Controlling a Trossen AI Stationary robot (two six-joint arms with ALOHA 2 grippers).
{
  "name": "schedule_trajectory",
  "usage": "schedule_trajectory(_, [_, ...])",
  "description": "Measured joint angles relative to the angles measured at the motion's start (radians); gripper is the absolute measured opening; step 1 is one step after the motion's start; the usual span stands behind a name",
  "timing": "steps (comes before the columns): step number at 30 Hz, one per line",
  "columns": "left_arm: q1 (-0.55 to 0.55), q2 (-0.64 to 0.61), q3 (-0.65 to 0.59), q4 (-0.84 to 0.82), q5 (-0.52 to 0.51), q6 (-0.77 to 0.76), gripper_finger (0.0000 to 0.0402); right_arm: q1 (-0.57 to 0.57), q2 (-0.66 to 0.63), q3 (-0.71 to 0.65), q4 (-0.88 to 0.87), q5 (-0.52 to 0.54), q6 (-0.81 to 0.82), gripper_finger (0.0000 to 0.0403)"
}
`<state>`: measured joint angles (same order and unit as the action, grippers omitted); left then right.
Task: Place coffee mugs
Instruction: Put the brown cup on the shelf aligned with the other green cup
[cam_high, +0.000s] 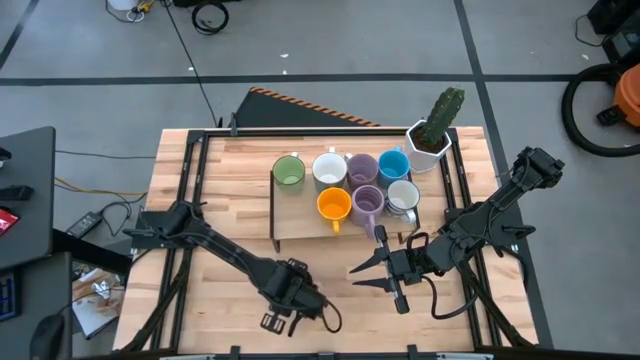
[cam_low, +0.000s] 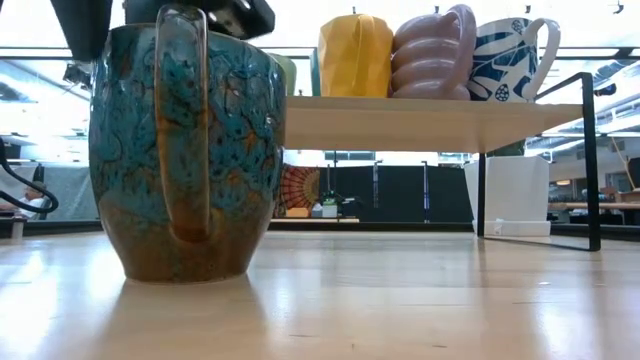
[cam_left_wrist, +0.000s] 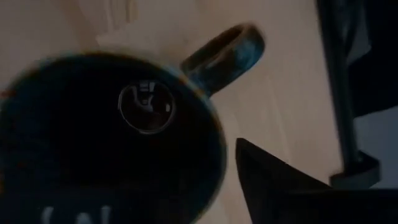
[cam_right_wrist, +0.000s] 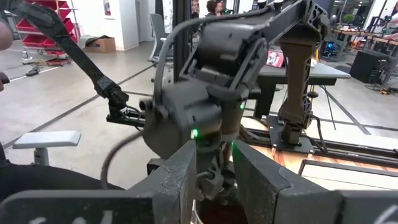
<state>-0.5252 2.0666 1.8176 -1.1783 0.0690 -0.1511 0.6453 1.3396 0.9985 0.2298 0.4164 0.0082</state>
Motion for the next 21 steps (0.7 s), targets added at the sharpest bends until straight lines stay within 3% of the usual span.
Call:
schedule_trajectory(4, [-0.011, 0.0, 0.047, -0.006, -0.026, -0.063, 0.0162, 0.0, 0.0, 0.0, 0.0, 0.0, 0.0, 0.0112])
schedule_trajectory(9, [-0.019, -0.001, 0.079, 0.007, -0.128, -0.238, 0.0197, 0.0, 0.0, 0.0, 0.0, 0.0, 0.0, 0.0112])
schedule_trajectory(21, [-0.016, 0.007, 0.027, 0.109, -0.22, -0.497, 0.0185, 0.0, 0.0, 0.0, 0.003, 0.0, 0.0, 0.0112])
